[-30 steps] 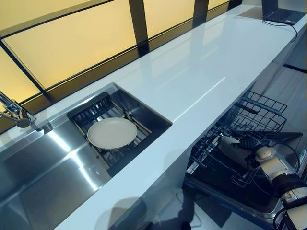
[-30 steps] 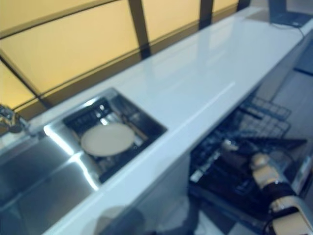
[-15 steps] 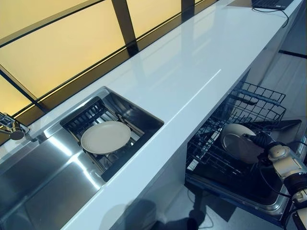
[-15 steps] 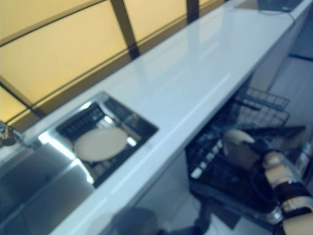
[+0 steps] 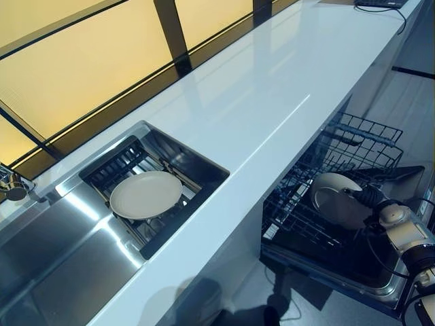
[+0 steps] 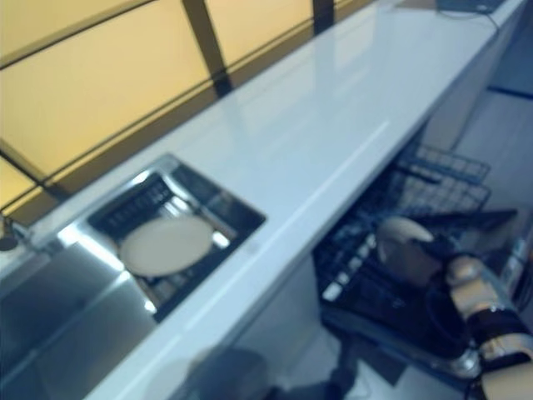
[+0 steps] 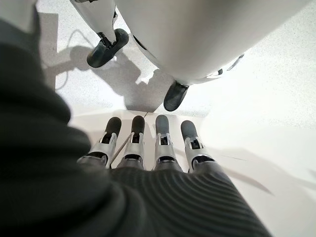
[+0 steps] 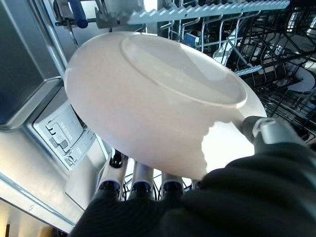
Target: Take plates into dishwasher
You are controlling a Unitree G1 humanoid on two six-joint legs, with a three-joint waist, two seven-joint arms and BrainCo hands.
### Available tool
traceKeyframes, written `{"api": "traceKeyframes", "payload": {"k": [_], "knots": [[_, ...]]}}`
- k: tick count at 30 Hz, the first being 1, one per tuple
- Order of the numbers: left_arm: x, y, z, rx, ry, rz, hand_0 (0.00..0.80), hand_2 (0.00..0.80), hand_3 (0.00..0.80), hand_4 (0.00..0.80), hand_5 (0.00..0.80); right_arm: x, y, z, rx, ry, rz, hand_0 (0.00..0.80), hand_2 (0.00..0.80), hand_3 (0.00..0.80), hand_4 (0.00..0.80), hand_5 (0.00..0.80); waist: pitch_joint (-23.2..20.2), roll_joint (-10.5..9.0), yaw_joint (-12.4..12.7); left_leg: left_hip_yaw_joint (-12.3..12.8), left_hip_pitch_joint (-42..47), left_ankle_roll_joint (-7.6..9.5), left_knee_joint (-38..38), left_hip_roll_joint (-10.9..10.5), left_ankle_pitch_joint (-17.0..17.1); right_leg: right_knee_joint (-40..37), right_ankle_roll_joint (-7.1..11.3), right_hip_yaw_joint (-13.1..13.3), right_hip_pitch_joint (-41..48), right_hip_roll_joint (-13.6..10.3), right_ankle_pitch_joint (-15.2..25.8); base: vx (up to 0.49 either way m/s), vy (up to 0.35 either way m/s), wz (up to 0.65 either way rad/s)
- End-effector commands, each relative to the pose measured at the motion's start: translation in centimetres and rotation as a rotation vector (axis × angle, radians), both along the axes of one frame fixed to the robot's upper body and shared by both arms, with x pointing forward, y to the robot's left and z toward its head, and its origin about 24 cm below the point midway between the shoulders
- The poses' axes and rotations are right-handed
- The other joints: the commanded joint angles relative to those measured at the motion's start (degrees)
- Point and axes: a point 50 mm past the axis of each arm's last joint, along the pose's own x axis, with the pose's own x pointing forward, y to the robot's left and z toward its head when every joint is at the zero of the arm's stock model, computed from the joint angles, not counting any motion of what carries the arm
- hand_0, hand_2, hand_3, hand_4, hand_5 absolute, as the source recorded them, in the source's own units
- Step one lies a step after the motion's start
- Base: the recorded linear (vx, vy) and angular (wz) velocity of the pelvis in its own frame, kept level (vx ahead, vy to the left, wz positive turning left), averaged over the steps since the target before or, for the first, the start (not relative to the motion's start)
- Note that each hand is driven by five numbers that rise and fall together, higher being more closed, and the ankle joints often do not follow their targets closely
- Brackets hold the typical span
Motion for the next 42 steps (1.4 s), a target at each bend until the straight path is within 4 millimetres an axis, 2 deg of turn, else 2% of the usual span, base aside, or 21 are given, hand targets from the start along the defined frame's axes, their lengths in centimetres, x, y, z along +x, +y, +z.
{"api": "traceKeyframes", "payload": {"k": [1,15,27,42], "knots": [[6.1,3.3,3.3,0.087,-0.156,0.018,0.000,0.000,0.000,0.000,0.000,-1.2,-0.6,-3.8,-0.075,0.209,-0.015,0.800,0.800,0.800,0.800,0.800,0.14,-2.73,-1.72,-1.47,-0.87,-2.31,-0.13,1.15,1.25,0.51,4.54,0.62,3.93,-1.25,-5.65,0.000,0.000,0.00],[6.7,3.0,3.6,0.094,-0.163,0.008,0.000,0.000,0.000,0.000,0.000,0.5,3.0,-3.8,-0.083,0.227,0.136,0.800,0.800,0.800,0.800,0.800,0.51,-3.28,-1.19,-2.24,-1.31,-2.05,-0.13,0.97,1.42,0.49,4.60,0.64,4.01,-1.16,-5.52,0.000,0.000,0.00],[7.0,2.8,3.7,0.097,-0.161,0.007,0.000,0.000,0.000,0.000,0.000,1.6,7.0,-4.4,-0.057,0.224,0.249,0.800,0.800,0.800,0.800,0.800,0.45,-3.53,-0.92,-2.75,-1.17,-1.81,-0.13,0.75,1.34,0.43,4.57,1.09,4.39,-1.10,-5.43,0.000,0.000,0.00],[7.1,2.2,3.6,0.096,-0.159,-0.001,0.000,0.000,0.000,0.000,0.000,1.8,10.2,-6.6,0.026,0.256,0.322,0.800,0.800,0.800,0.800,0.800,0.56,-3.64,-0.76,-2.96,-0.80,-1.68,-0.13,0.89,1.33,0.62,4.53,1.03,4.72,-1.23,-5.48,0.000,0.000,0.00]]}}
